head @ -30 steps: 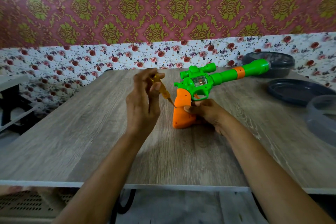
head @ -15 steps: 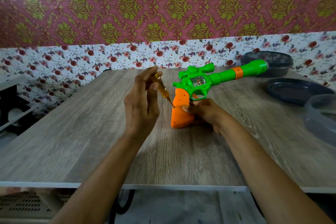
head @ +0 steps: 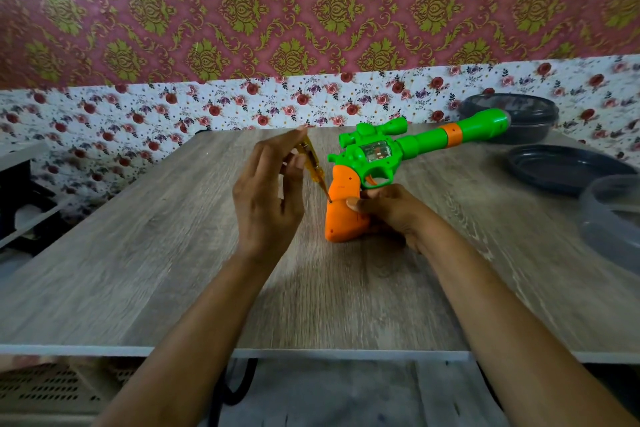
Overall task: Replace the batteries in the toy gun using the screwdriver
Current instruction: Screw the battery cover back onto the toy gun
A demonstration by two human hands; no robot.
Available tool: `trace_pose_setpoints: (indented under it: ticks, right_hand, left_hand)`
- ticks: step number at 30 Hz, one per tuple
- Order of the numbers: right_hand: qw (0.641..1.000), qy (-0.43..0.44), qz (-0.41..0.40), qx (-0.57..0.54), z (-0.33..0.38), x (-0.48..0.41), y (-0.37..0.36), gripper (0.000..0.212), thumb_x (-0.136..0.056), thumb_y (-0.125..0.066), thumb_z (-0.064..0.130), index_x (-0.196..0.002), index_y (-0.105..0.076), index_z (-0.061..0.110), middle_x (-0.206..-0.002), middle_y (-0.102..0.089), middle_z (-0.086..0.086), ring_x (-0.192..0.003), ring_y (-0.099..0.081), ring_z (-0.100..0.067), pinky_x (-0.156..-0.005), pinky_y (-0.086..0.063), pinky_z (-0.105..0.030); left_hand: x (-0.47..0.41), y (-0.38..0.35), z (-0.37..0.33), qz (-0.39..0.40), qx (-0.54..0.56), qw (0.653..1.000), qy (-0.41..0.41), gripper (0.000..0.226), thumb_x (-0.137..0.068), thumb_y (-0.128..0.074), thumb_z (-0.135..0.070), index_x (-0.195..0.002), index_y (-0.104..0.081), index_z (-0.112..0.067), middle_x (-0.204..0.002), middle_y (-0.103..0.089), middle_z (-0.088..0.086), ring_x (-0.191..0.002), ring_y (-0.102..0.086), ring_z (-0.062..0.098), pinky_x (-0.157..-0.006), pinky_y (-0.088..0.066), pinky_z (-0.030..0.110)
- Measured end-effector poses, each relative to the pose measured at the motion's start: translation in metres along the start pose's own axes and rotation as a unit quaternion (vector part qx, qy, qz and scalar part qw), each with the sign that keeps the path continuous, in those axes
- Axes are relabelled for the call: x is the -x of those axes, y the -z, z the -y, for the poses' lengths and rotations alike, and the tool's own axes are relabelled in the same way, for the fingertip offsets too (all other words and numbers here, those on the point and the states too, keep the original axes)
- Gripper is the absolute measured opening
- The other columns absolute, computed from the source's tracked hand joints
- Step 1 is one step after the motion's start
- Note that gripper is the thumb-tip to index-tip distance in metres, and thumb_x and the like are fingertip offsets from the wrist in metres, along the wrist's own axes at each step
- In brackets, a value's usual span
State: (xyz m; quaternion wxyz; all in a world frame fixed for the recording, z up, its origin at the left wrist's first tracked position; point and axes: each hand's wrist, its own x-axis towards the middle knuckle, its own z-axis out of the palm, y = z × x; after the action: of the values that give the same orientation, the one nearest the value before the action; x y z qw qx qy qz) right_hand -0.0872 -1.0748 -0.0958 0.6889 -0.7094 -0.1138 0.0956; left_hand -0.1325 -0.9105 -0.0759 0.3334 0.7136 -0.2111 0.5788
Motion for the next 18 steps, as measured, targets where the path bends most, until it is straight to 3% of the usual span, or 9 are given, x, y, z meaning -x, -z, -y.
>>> trace_pose_setpoints:
  ticks: [5, 8, 11, 14, 18]
  right_hand:
    - [1.0, 0.004, 0.003, 0.002, -0.0001, 0.0002, 0.0, 0.023, -0.086, -0.057, 0.005, -0.108, -0.063, 0.005, -0.077, -0.064, 0.0, -0.073, -0.059, -0.012, -0.061, -0.054, -0.02]
    - [1.0, 0.002, 0.0, -0.004, -0.0007, 0.0, 0.0003, 0.011, -0.085, -0.059, 0.006, -0.091, -0.066, 0.012, -0.065, -0.066, 0.008, -0.068, -0.061, -0.009, -0.06, -0.055, -0.021]
    - [1.0, 0.002, 0.001, -0.005, -0.0003, -0.0001, 0.0001, 0.014, -0.085, -0.059, 0.006, -0.081, -0.064, 0.018, -0.054, -0.066, 0.013, -0.06, -0.061, -0.002, -0.055, -0.054, -0.017]
    - [1.0, 0.004, 0.001, -0.012, 0.0001, 0.0, -0.0004, 0.015, -0.085, -0.058, 0.005, -0.079, -0.064, 0.018, -0.052, -0.065, 0.012, -0.062, -0.06, -0.005, -0.054, -0.054, -0.018]
    - [1.0, 0.009, 0.004, -0.01, 0.0001, 0.0014, -0.0001, 0.016, -0.085, -0.058, 0.004, -0.078, -0.064, 0.017, -0.062, -0.064, 0.009, -0.059, -0.06, -0.003, -0.056, -0.053, -0.018]
  left_hand:
    - [0.0001, 0.0009, -0.0028, -0.004, 0.053, 0.999, 0.001, 0.024, -0.093, -0.055, -0.027, -0.11, -0.047, -0.013, -0.096, -0.059, 0.005, -0.083, -0.058, 0.005, -0.073, -0.047, 0.009]
    - [0.0003, 0.0004, -0.0017, -0.016, 0.057, 0.998, 0.018, 0.026, -0.089, -0.062, -0.017, -0.106, -0.043, -0.014, -0.095, -0.06, 0.002, -0.079, -0.06, 0.004, -0.071, -0.048, 0.01]
    - [-0.0005, 0.0, -0.0016, 0.011, 0.072, 0.997, 0.038, 0.025, -0.092, -0.053, -0.008, -0.112, -0.04, -0.017, -0.107, -0.063, 0.003, -0.084, -0.065, 0.005, -0.073, -0.051, 0.016]
    - [0.0004, 0.0001, -0.0029, 0.043, 0.048, 0.997, 0.037, 0.028, -0.096, -0.044, -0.012, -0.123, -0.04, -0.016, -0.114, -0.061, -0.003, -0.093, -0.065, 0.005, -0.076, -0.05, 0.014]
    - [-0.0004, 0.001, -0.0025, 0.01, 0.052, 0.998, 0.019, 0.025, -0.093, -0.053, -0.017, -0.117, -0.053, -0.01, -0.1, -0.06, 0.011, -0.087, -0.056, -0.005, -0.075, -0.045, 0.008]
